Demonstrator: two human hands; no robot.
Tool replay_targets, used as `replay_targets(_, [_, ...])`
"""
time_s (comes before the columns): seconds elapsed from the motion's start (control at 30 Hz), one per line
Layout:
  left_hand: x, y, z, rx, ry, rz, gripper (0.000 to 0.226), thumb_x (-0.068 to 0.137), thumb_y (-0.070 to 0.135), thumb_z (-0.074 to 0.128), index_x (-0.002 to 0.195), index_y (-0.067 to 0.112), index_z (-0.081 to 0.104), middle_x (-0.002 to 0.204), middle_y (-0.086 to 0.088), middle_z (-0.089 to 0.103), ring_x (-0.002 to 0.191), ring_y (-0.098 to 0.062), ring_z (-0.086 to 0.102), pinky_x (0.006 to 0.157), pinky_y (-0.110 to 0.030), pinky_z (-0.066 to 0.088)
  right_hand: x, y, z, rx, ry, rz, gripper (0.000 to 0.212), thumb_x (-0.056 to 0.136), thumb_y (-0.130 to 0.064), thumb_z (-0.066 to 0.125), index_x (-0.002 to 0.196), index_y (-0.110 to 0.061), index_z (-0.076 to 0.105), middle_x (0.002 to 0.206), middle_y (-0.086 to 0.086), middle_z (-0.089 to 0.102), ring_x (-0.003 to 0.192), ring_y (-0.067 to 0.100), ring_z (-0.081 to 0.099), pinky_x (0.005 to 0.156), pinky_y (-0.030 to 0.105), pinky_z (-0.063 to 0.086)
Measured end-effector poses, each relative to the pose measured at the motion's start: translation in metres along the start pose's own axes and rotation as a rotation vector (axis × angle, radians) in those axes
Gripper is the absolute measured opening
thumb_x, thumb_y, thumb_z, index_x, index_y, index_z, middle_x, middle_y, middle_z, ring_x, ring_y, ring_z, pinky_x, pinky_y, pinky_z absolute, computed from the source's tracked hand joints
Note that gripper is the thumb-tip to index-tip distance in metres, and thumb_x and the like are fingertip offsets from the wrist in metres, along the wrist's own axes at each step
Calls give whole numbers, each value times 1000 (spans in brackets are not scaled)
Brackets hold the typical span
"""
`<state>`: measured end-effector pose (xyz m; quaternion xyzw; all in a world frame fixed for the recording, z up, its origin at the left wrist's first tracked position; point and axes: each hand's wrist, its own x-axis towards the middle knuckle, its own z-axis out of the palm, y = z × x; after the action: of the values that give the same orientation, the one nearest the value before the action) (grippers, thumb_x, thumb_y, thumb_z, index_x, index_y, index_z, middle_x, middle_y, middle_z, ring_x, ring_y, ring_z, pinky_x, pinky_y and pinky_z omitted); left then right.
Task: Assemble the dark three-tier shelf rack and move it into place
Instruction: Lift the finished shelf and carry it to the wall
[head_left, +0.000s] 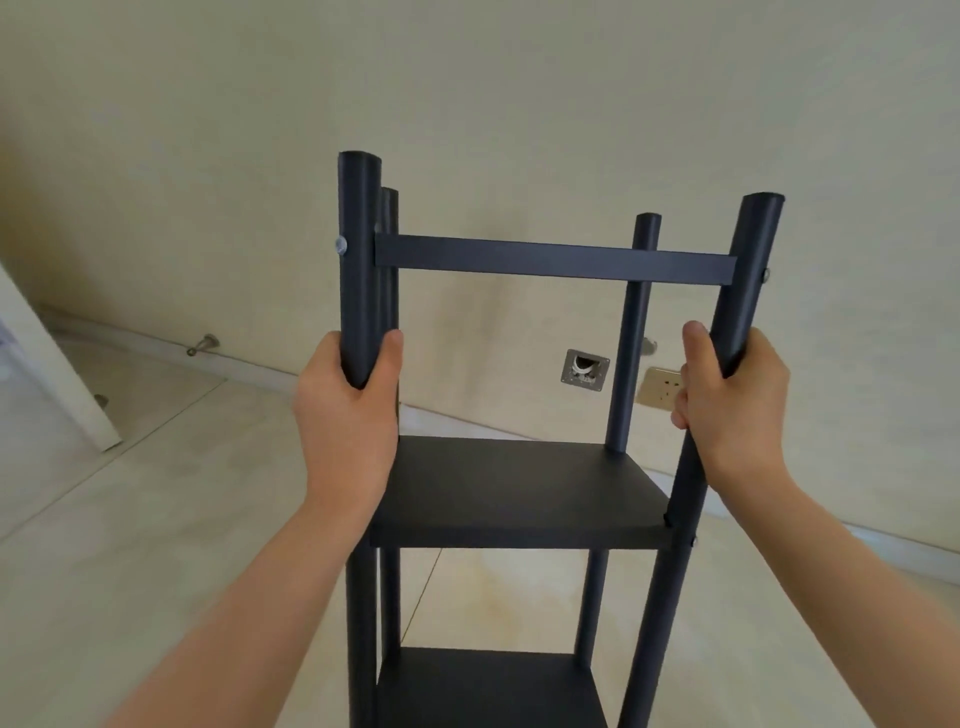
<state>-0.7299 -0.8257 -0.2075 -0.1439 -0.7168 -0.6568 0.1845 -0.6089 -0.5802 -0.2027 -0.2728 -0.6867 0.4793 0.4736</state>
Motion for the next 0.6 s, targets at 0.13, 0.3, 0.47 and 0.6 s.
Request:
replay_targets(0.13, [44, -37, 29, 70, -7, -68, 37, 97, 42, 62, 68, 30, 42, 52, 17, 43, 49, -7, 39, 53, -25, 35, 44, 21, 49, -37, -51, 16, 37, 96, -38, 57, 83, -6, 45, 73, 26, 48, 53, 25, 41, 50, 38, 44])
replay_targets(0.3, [90, -46, 43, 124, 1, -154, 38, 97, 44, 60, 64, 37, 44, 51, 17, 44, 48, -8, 40, 52, -27, 35, 80, 16, 91, -74, -103, 93, 35, 97, -36, 56, 73, -19, 38, 67, 11, 39, 56, 24, 36, 54, 37, 41])
replay_targets(0.47, [141, -12, 32, 166, 18, -253, 35, 97, 46, 58, 65, 37, 46, 53, 13, 44, 50, -9, 42, 51, -29, 38, 106, -32, 122, -94, -141, 155, 35, 97, -36, 57, 70, -24, 37, 64, 9, 38, 55, 25, 37, 55, 36, 40])
replay_targets(0.6, [180, 31, 7, 192, 29, -344, 32, 97, 44, 59, 71, 31, 47, 60, 2, 48, 56, -21, 50, 53, -37, 46, 123, -91, 143, -120, -178, 155, 33, 97, -34, 58, 70, -30, 38, 52, -7, 41, 45, 17, 40, 52, 33, 40])
